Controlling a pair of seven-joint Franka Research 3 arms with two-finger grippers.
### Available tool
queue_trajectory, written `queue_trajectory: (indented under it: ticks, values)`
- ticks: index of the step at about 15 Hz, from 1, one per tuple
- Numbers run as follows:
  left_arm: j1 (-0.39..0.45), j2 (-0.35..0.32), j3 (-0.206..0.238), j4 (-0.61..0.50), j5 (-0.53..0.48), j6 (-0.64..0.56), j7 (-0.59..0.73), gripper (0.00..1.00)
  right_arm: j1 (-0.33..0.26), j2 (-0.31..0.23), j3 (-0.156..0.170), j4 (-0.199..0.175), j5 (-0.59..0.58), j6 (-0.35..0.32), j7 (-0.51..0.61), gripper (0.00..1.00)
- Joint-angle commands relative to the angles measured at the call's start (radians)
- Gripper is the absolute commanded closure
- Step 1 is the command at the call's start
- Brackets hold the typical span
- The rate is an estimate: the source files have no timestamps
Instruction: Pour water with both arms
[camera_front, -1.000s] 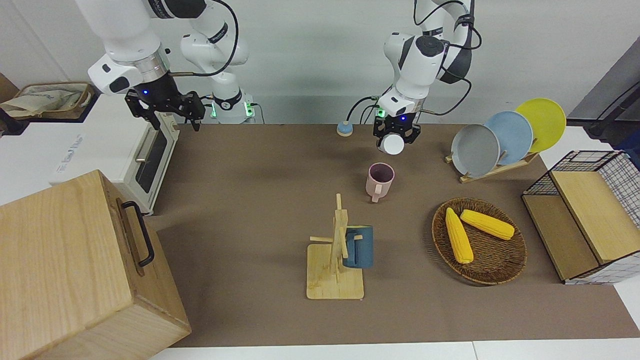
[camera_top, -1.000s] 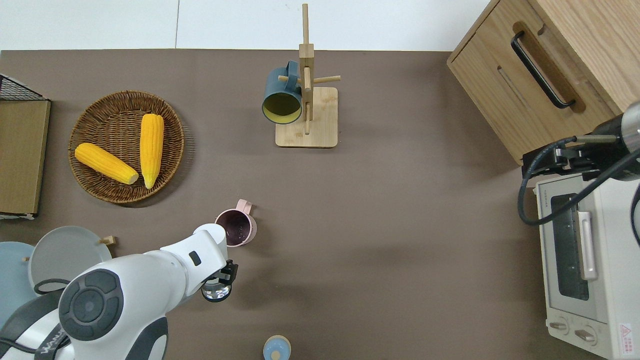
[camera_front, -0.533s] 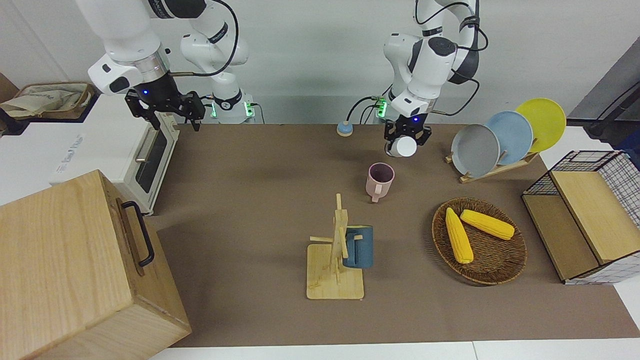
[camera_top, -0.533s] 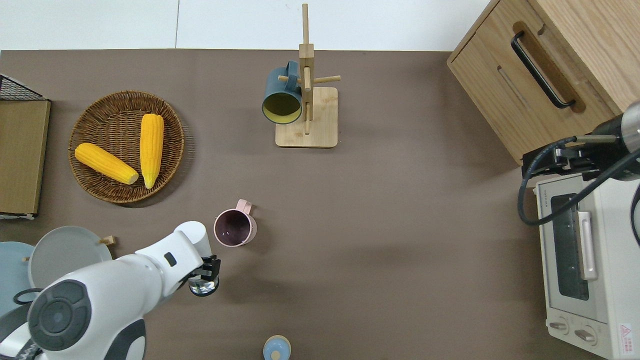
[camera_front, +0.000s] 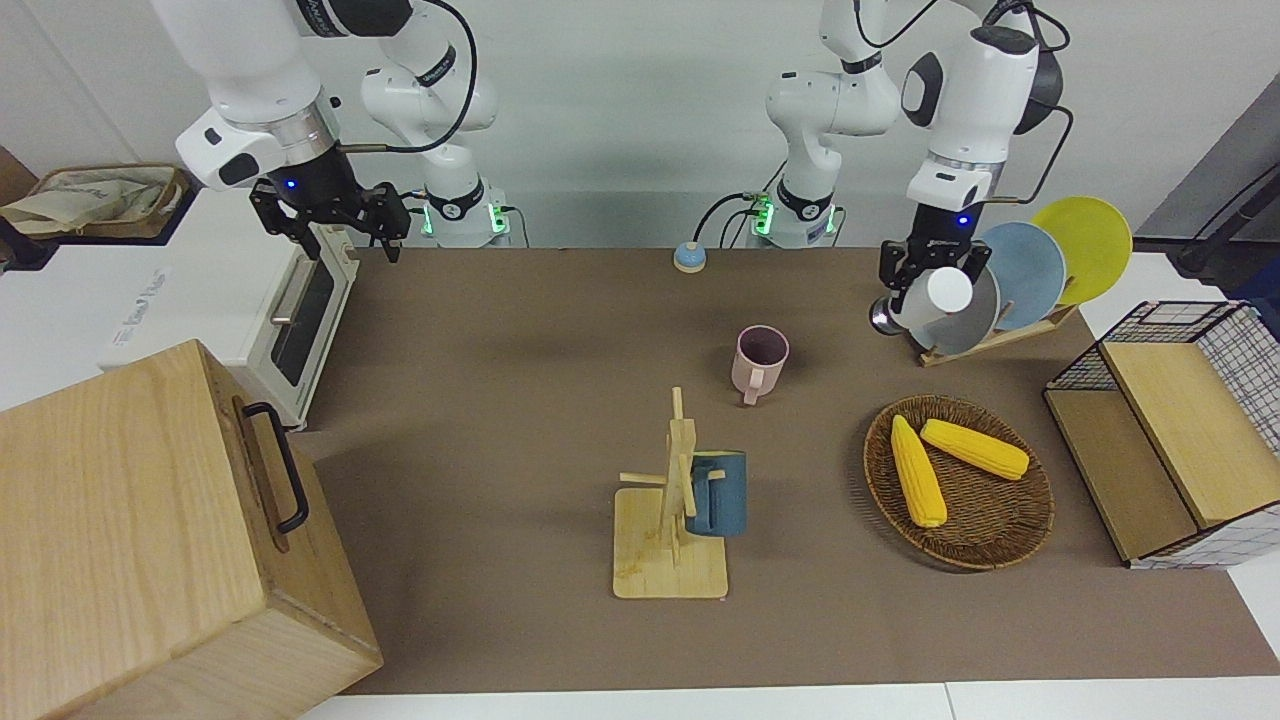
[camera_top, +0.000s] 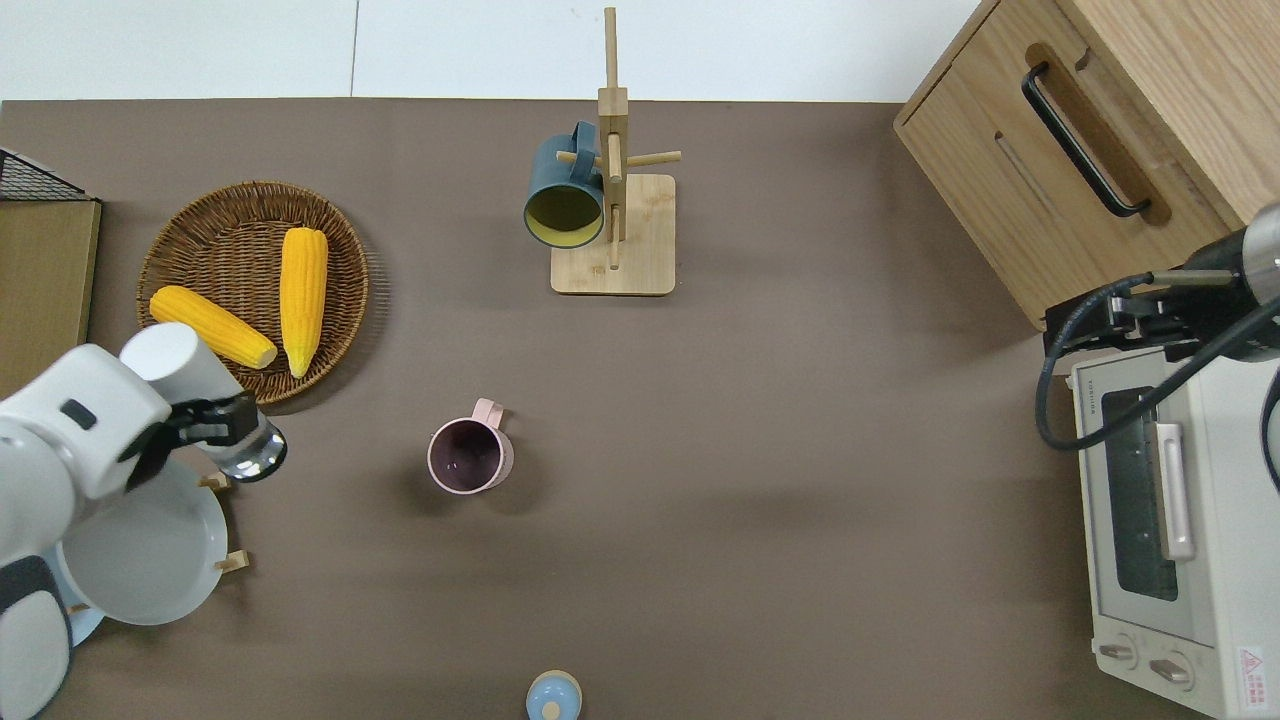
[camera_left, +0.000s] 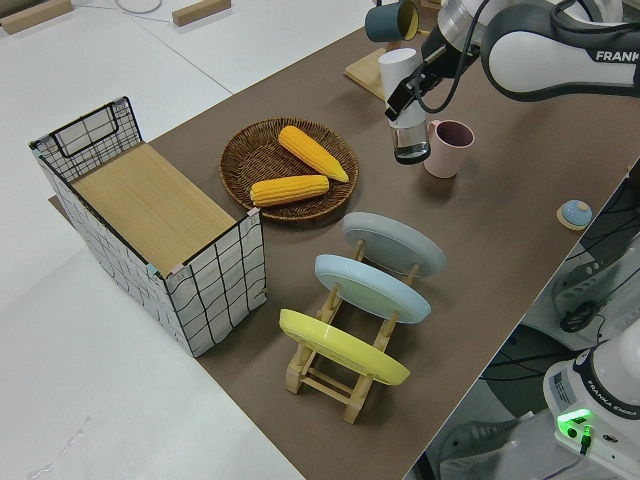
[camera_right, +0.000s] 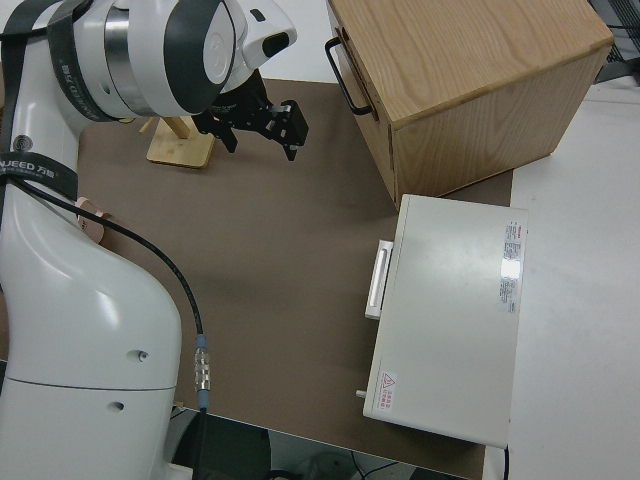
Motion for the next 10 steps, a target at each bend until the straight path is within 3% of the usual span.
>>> queue_trajectory:
  ticks: [1, 5, 10]
  values:
    - [0.085, 0.143, -0.008, 0.236, 0.019, -0.004, 0.060, 1.00, -0.016, -0.007, 0.007, -0.005, 0.015, 0.000, -0.022, 0.009]
    - [0.177, 0.214, -0.004, 0.371, -0.018, -0.001, 0.136, 1.00, -0.016, -0.007, 0.009, -0.005, 0.013, 0.000, -0.022, 0.009]
    - [0.291, 0.280, 0.009, 0.511, -0.183, 0.021, 0.292, 1.00, -0.016, -0.009, 0.009, -0.005, 0.013, 0.000, -0.022, 0.009]
